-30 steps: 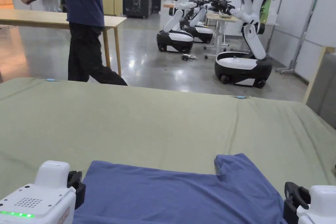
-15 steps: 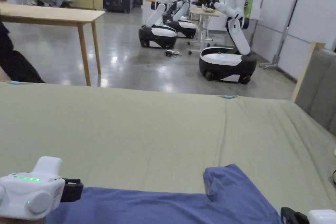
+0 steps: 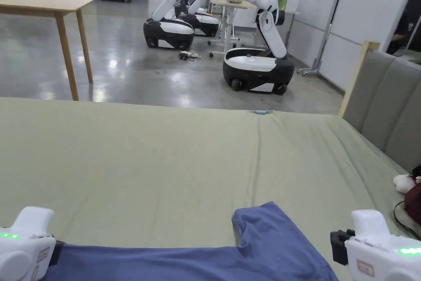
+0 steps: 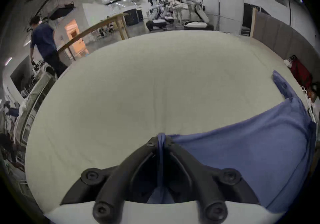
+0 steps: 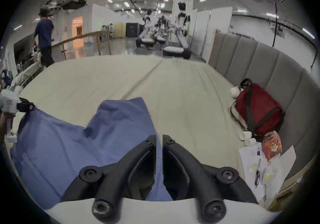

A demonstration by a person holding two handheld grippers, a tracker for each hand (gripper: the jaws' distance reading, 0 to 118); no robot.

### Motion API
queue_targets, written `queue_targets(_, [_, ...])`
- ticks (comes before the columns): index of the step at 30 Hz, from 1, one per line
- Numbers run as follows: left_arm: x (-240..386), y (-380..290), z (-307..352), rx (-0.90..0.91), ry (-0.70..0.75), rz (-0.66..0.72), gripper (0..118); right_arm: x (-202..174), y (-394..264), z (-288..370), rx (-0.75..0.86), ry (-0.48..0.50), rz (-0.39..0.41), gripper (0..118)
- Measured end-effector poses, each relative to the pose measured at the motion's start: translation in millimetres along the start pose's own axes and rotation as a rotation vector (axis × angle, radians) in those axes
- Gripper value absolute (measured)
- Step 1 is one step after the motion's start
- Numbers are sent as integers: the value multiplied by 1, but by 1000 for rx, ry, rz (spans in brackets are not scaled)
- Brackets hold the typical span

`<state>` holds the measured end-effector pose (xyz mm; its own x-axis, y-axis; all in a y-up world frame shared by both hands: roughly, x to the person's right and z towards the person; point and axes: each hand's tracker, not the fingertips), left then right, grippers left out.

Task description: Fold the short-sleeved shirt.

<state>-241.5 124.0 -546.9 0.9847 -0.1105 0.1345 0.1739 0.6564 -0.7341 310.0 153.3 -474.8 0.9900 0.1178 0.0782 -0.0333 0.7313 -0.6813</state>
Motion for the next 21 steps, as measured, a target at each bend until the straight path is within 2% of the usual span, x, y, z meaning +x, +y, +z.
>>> queue_targets(1, [3,3,7,34,9,-5,4,3,8,-15,-27,22,2,49])
queue_targets(2, [3,5,14,42,11,-12,4,5,14,-30,-29,33,3,70])
queue_targets(3, [3,7,19,50,12,-16,4,5,19,-43,-50,32,9,75])
queue_targets(4, [2,9,22,55,10,-14,4,6,22,-57,-106,21,28,75])
queue_targets(10, [3,6,27,73,6,1,4,-5,11,-120,-297,96,19,75])
queue_targets(12, [2,6,23,66,8,3,4,-8,7,-119,-265,72,36,75])
queue_targets(14, [5,5,21,62,13,3,4,-6,14,-113,-276,69,15,75])
queue_targets(15, [5,5,21,61,12,4,4,-6,15,-111,-283,74,13,70])
queue_targets(16, [5,5,21,63,12,5,4,-6,14,-104,-286,79,17,46])
queue_targets(18, [8,4,22,64,13,15,4,-10,16,-95,-248,49,74,5])
queue_targets(21, [11,2,28,75,17,20,4,-12,19,-73,-204,58,72,4])
